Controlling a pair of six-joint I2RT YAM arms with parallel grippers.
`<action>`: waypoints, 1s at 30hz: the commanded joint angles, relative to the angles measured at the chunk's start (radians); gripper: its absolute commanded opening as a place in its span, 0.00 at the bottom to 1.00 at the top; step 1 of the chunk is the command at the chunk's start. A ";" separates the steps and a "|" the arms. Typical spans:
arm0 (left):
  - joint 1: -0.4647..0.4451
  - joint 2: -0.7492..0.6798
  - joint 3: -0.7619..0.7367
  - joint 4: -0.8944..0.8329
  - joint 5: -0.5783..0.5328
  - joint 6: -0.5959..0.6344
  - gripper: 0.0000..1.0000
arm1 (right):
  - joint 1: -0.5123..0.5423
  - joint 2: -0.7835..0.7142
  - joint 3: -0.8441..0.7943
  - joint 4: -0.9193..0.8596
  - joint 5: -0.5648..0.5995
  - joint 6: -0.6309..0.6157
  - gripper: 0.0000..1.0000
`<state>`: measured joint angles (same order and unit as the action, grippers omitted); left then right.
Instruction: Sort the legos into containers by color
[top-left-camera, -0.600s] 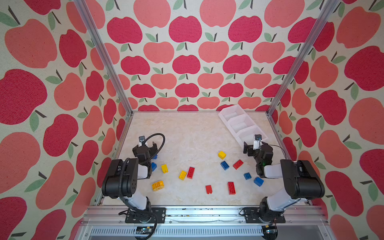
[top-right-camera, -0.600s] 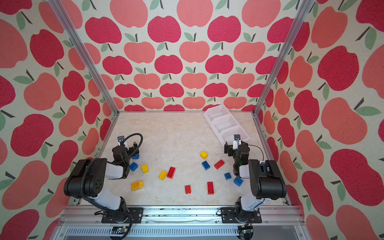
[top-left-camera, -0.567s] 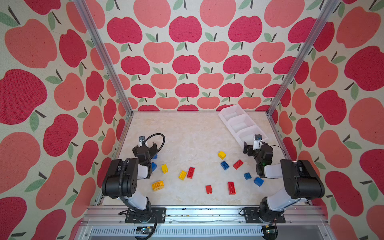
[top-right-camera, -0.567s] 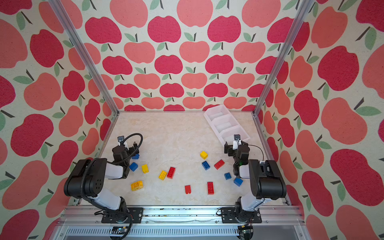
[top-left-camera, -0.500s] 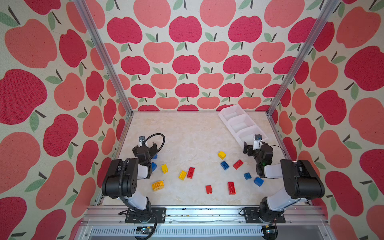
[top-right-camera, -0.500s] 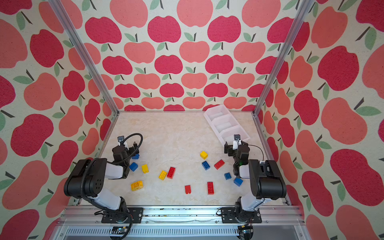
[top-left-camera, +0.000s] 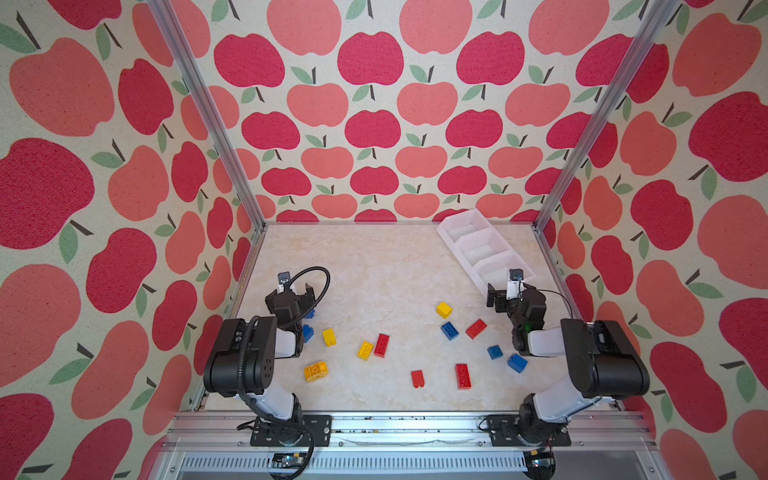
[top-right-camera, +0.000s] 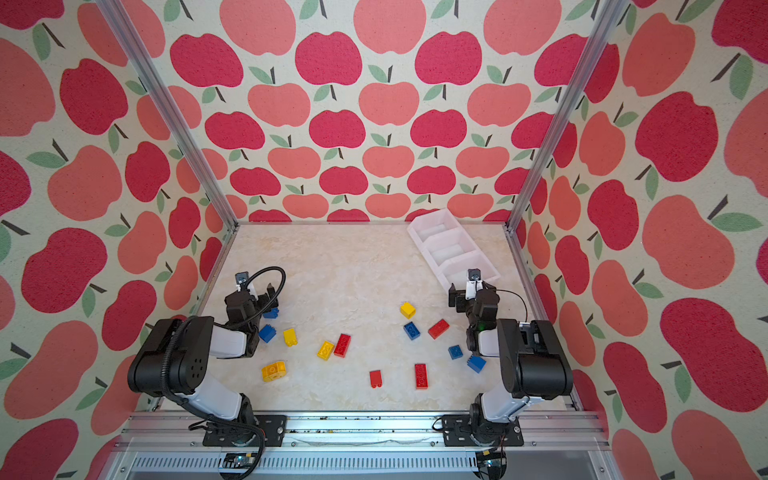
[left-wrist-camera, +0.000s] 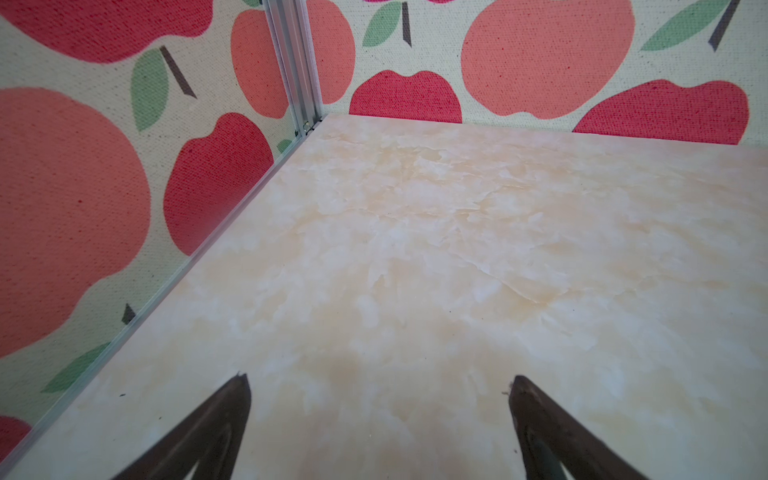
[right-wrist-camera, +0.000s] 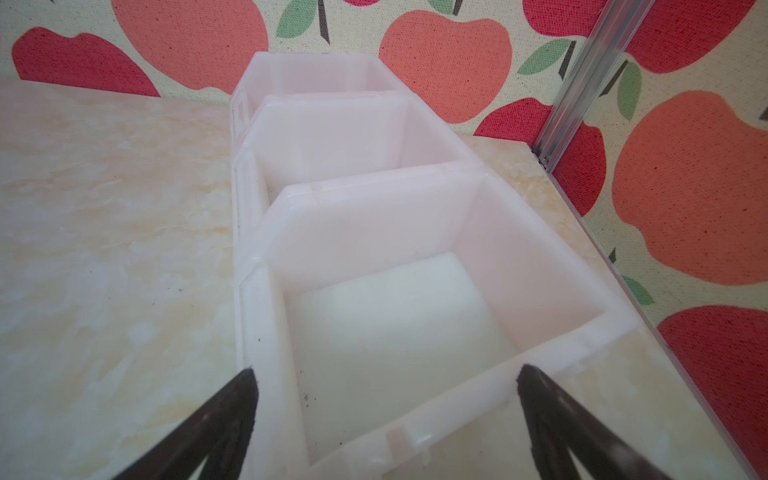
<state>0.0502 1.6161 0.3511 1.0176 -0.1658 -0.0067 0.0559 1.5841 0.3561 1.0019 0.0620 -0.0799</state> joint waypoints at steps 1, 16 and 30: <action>0.008 -0.001 0.020 -0.028 0.026 -0.003 0.99 | -0.003 0.004 0.014 -0.023 -0.018 0.019 0.99; 0.010 -0.002 0.020 -0.028 0.029 -0.003 0.99 | 0.006 -0.009 0.015 -0.032 0.012 0.016 0.99; -0.024 -0.194 0.178 -0.441 -0.013 0.021 0.99 | 0.246 -0.225 0.311 -0.720 0.470 0.065 0.99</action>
<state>0.0422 1.4498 0.4870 0.7048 -0.1497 -0.0055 0.2680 1.3861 0.5613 0.5419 0.3672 -0.0917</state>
